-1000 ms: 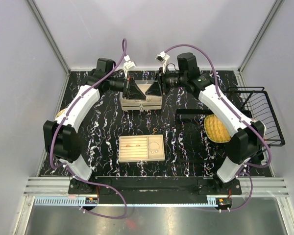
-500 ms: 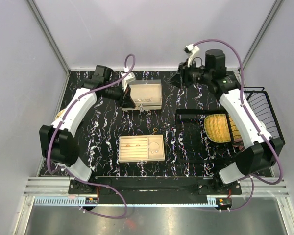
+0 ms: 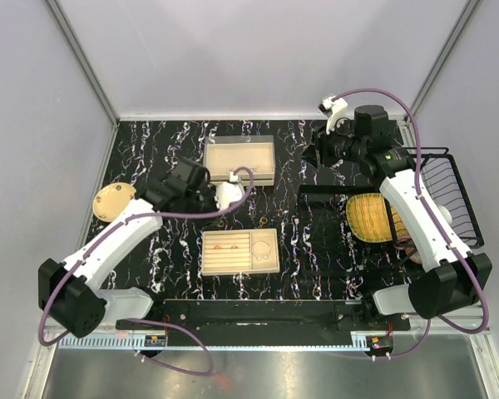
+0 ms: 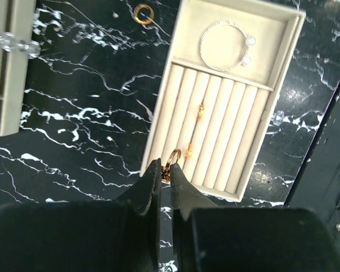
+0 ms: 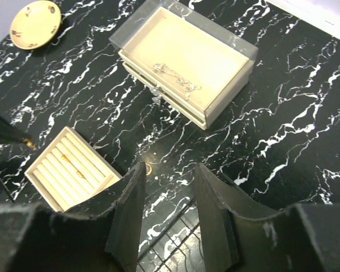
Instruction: Organize the mixed jewelry
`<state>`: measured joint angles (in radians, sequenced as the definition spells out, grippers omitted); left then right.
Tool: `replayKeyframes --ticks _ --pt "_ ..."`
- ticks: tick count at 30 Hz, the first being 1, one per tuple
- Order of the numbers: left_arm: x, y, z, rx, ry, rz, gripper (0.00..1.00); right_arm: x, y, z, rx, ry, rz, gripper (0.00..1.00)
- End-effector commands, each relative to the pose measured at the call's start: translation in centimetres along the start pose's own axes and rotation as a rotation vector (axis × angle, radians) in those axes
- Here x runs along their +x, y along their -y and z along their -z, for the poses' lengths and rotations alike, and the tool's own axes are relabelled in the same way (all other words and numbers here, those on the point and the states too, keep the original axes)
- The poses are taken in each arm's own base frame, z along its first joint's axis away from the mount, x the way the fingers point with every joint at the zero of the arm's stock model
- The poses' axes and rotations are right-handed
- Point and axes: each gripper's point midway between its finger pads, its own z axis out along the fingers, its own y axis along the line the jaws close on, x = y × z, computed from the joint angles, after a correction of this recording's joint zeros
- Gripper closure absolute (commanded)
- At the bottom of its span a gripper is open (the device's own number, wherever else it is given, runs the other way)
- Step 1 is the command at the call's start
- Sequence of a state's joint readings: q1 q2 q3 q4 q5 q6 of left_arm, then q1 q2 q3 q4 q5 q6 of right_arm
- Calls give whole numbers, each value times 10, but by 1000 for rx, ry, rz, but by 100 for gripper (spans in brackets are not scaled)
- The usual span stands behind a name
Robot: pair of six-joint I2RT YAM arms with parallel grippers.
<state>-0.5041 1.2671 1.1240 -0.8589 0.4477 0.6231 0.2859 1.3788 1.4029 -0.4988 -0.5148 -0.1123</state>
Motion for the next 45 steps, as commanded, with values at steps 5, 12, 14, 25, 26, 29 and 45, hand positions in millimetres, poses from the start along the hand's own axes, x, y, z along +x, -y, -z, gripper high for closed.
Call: replayKeyframes --ticks 5,12,14,25,26,29,45 --pt "33 9 -16 -135 -155 -92 100 -9 11 11 75 35 72 54" --pt "57 24 -40 -126 -243 -120 100 -9 13 6 71 33 69 54" --pt "62 26 -46 -122 -252 -125 100 -7 15 5 76 30 70 54" --pt "83 44 -68 -97 -313 -141 100 -7 15 5 77 29 65 54" --pt "85 46 -69 -92 -318 -142 100 -7 15 6 77 30 67 54" --pt "89 51 -71 -83 -325 -138 100 -7 15 6 76 32 66 54" --pt "96 46 -77 -103 -347 -158 100 -6 13 7 70 34 64 54"
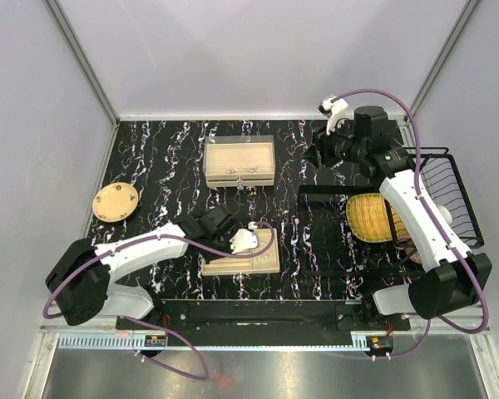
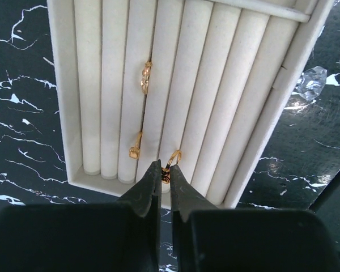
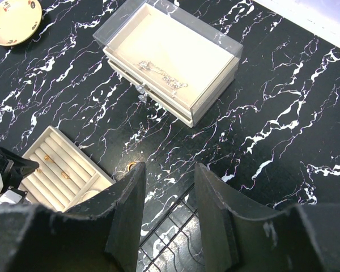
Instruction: Organize the mixed jewelry
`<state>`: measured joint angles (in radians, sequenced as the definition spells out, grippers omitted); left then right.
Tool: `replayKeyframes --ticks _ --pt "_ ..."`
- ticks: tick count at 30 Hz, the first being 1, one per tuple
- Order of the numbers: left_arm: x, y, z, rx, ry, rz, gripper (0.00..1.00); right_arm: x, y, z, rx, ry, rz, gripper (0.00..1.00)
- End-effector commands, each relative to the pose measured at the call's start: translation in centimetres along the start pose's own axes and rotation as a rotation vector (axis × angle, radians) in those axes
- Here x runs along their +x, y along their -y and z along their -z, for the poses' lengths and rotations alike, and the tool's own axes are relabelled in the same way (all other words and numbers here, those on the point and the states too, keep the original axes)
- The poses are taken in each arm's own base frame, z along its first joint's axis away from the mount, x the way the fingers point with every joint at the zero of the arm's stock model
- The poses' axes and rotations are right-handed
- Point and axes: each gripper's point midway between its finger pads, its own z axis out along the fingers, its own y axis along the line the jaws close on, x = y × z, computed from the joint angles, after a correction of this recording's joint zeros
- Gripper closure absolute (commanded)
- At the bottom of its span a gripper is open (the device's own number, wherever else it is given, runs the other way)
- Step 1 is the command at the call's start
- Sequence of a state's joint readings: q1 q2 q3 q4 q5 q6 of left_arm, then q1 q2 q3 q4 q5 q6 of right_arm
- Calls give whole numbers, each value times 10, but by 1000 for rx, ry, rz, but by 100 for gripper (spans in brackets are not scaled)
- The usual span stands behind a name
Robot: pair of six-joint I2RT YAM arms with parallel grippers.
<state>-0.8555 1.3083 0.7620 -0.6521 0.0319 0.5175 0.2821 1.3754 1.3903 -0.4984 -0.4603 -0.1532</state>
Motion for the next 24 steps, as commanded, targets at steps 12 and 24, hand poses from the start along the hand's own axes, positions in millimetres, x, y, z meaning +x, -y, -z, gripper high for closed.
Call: replayKeyframes --ticks 12,24 --pt "3 -2 -13 -22 -5 3 100 -10 2 5 16 42 28 54" --pt "11 12 -21 4 -9 8 100 -9 3 4 22 40 29 53"
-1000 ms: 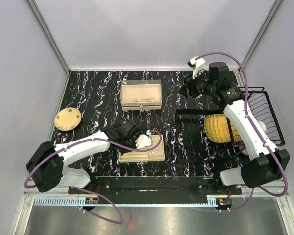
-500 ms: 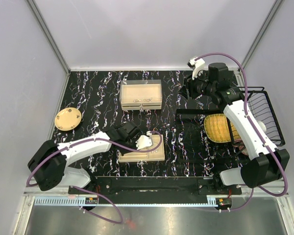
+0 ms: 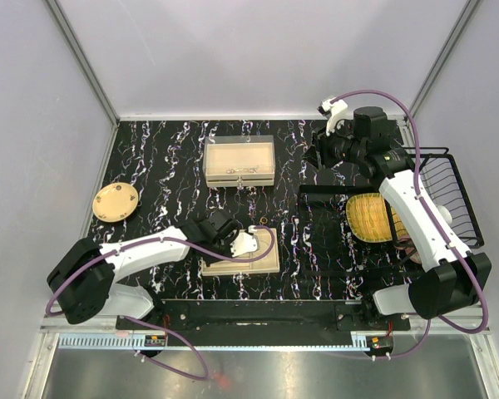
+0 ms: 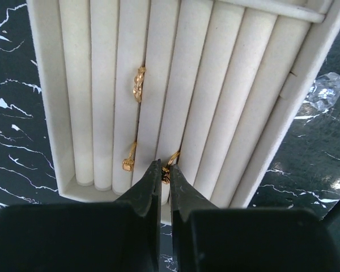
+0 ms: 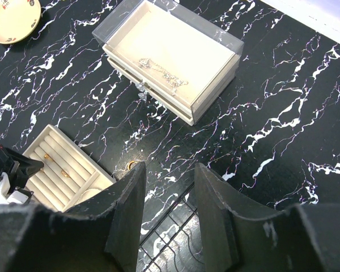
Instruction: Organize the mixed jewelry
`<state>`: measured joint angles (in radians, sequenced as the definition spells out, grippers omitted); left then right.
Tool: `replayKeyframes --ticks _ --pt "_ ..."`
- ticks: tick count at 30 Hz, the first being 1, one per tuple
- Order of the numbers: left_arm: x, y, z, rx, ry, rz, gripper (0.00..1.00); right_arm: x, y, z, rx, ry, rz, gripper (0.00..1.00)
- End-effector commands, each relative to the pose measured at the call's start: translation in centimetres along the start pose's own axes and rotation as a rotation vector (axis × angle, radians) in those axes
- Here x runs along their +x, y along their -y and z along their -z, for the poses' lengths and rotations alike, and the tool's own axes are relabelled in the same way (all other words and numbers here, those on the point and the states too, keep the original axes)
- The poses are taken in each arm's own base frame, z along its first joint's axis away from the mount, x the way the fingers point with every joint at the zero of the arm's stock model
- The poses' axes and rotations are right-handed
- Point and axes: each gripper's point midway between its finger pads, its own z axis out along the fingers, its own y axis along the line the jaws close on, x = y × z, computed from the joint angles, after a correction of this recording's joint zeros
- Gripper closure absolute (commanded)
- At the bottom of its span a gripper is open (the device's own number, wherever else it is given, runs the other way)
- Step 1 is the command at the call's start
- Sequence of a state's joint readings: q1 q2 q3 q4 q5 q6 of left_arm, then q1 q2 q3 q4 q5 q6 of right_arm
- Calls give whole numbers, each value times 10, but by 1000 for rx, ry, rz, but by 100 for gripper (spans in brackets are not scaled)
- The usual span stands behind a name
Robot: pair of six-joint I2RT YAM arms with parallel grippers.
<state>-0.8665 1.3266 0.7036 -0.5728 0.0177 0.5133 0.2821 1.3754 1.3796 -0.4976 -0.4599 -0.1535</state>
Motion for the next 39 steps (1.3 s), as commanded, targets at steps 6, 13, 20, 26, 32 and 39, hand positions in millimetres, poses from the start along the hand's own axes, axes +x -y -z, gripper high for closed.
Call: replayKeyframes --ticks 6,13,20,26,32,39 --pt "9 15 -10 34 -15 17 100 -12 3 5 22 46 31 53" --pt "2 12 -2 24 7 3 90 -11 3 5 20 42 29 52" --pt "-5 0 12 -18 20 -33 71 -10 4 2 21 37 28 52" --pt "-19 -15 33 -77 48 -55 65 -10 6 0 24 28 30 52" --pt "-29 -28 53 -135 85 -72 61 -8 5 -3 5 15 24 51" --pt "-39 -55 81 -211 179 9 55 18 3 -22 -43 -55 8 49"
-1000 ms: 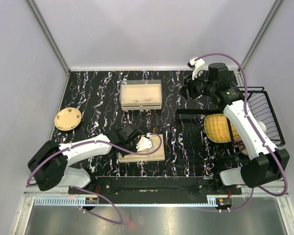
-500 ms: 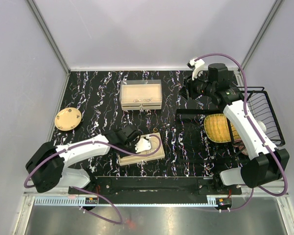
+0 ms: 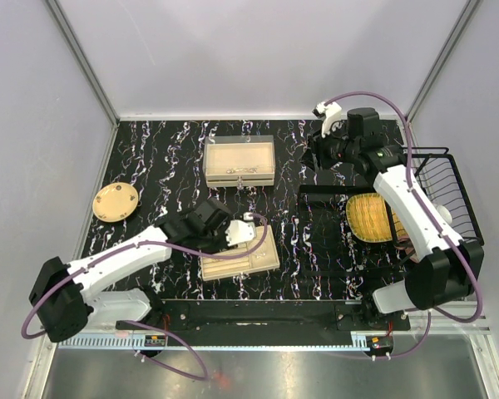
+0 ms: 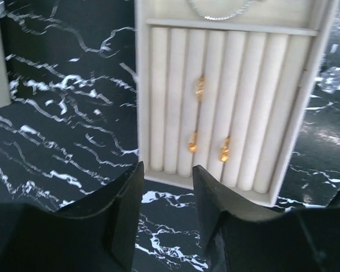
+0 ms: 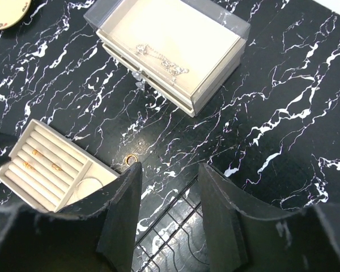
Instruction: Organize the mixed jewelry
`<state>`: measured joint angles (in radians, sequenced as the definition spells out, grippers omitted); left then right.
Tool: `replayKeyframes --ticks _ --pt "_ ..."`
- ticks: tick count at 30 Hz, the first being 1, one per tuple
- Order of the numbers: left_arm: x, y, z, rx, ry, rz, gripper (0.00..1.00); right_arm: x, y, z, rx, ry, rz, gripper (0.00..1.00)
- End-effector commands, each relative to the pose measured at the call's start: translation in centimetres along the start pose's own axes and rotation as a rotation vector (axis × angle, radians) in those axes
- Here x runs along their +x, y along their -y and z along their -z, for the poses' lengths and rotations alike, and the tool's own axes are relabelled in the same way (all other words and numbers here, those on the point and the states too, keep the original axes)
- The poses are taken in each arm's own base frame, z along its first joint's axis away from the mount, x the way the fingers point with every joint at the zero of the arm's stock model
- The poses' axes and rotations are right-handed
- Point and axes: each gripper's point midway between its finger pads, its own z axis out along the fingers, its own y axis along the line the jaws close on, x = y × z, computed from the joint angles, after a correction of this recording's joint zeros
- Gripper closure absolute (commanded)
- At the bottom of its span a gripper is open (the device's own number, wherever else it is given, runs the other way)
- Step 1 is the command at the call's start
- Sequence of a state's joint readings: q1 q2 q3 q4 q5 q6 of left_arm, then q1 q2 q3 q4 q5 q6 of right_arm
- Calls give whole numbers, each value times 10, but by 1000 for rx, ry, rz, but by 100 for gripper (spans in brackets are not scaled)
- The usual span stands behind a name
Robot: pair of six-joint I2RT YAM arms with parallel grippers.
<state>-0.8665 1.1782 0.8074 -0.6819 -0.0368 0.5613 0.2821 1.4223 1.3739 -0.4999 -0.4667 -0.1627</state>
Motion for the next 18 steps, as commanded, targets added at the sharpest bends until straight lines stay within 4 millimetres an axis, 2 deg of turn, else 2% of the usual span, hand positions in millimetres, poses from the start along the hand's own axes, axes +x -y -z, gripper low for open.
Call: replayKeyframes --ticks 1,2,4,5,7,8,13,18 --pt "-15 -38 26 -106 95 79 54 5 -5 -11 -35 -25 32 49" --pt "-8 -50 30 -129 98 129 53 10 -8 -15 -43 -45 45 49" --pt "-7 -58 35 -134 125 167 51 23 -12 -25 -46 -87 58 49" --pt "1 -67 36 -150 119 206 51 29 -24 -33 -68 -104 98 49" --pt "7 -72 35 -146 127 240 50 43 -30 -45 -63 -140 135 49" --pt "17 -78 34 -157 119 278 50 48 -38 -50 -79 -155 161 48" --pt "41 -81 24 -121 121 387 48 72 -49 -78 -116 -232 184 48" --pt "60 -70 8 -89 92 422 48 100 -64 -102 -145 -312 202 49"
